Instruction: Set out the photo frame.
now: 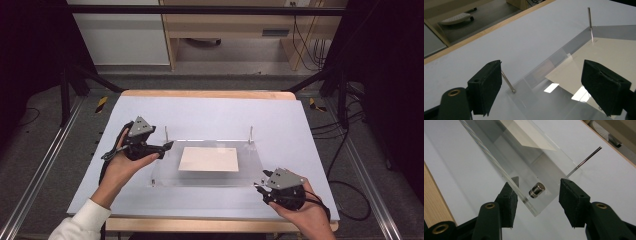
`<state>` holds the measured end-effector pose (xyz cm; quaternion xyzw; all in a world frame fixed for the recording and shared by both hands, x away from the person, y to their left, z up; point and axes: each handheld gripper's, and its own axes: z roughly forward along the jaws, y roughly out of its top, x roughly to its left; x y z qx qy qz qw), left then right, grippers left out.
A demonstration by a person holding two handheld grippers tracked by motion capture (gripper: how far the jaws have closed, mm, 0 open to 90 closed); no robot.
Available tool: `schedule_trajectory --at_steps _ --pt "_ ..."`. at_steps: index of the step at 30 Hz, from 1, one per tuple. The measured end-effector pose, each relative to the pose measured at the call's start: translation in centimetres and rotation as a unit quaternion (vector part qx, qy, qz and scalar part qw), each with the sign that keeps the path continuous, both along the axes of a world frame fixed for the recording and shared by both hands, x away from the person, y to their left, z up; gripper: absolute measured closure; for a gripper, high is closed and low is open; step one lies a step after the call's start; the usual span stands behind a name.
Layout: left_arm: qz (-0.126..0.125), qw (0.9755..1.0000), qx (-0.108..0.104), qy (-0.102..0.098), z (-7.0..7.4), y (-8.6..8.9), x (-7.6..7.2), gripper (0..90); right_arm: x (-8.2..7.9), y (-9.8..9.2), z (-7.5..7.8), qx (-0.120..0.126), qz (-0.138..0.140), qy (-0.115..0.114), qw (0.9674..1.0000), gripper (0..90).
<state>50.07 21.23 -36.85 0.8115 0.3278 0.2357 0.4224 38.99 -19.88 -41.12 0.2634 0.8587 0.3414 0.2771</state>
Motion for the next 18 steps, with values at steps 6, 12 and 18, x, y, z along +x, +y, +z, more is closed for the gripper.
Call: schedule_trajectory --at_steps 6,12,18 --pt "-0.005 1.0 0.004 0.005 1.1 -0.3 -0.9 13.2 0.6 -0.2 0.9 0.012 -0.004 0.01 0.9999 50.6" --pt "-0.017 0.9998 0.003 -0.002 2.0 -0.4 -1.7 9.6 1.1 -0.2 1.9 0.017 -0.01 0.019 0.9996 51.9" --pt "-0.03 0.9995 0.002 -0.013 2.8 -0.8 -2.6 9.6 1.7 -0.4 2.6 0.024 -0.014 0.024 0.9993 52.8"
